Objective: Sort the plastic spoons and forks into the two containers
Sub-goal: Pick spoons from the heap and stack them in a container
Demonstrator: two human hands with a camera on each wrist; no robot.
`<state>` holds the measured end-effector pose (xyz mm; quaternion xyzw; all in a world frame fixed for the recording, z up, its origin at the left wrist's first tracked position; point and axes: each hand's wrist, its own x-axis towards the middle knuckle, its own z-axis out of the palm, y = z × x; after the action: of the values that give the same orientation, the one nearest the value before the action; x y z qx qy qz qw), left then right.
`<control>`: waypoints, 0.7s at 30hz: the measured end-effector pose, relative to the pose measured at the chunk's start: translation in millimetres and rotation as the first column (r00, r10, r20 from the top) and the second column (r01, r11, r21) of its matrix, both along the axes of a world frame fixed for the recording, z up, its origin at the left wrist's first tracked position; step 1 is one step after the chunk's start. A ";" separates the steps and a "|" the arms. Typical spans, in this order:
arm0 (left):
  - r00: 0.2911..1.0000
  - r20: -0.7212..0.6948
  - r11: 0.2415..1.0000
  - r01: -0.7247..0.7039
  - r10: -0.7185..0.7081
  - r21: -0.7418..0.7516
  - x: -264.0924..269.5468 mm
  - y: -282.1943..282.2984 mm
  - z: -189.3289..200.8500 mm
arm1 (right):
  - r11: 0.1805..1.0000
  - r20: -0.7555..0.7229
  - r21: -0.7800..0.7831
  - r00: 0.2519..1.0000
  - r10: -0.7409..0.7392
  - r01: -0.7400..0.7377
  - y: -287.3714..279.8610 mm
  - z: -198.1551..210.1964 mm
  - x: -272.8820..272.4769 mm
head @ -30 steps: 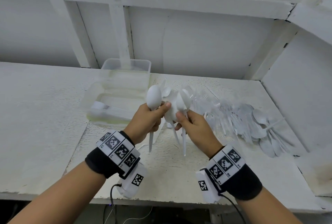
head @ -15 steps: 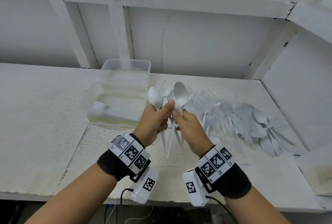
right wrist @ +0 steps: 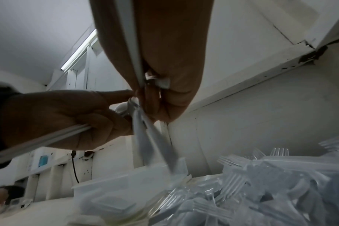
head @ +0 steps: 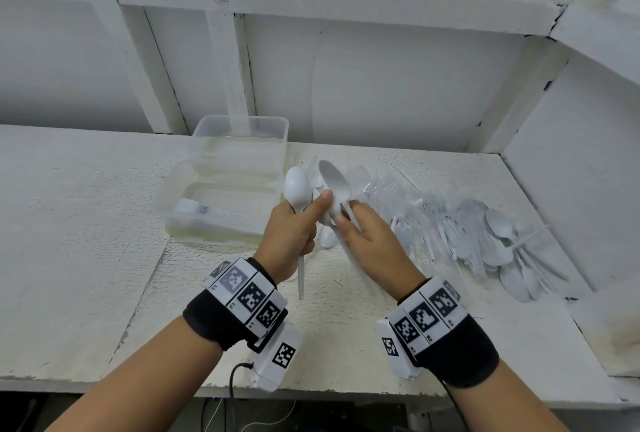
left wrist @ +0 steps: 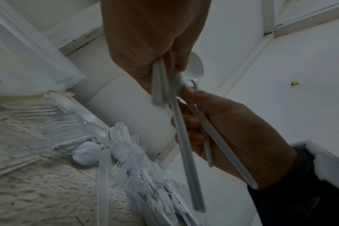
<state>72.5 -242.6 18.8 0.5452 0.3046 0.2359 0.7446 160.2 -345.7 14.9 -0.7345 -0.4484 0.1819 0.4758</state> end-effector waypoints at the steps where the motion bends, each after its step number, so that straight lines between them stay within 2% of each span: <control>1: 1.000 -0.008 1.000 -0.003 0.003 0.002 0.7 0.3 0.2 | 1.000 0.004 -0.005 1.000 0.003 -0.003 0.7 -0.5 -0.2; 8: 0.998 -0.041 0.998 0.055 -0.055 -0.018 -1.5 5.0 -0.4 | 0.993 -0.044 -0.096 0.997 0.068 -0.072 -2.3 6.0 3.9; 13: 0.998 -0.044 0.997 0.044 -0.047 -0.061 -3.1 8.7 -1.9 | 0.998 -0.225 -0.026 0.972 -0.066 0.062 -4.6 10.5 4.1; 21: 1.000 -0.011 0.997 0.025 -0.026 -0.072 0.5 11.2 0.4 | 0.986 -0.089 0.016 0.982 -0.165 0.167 -3.5 -9.6 7.6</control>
<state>73.0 -231.4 19.2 0.5234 0.3101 0.2120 0.7648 167.8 -349.2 5.3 -0.7549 -0.3664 0.1685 0.5171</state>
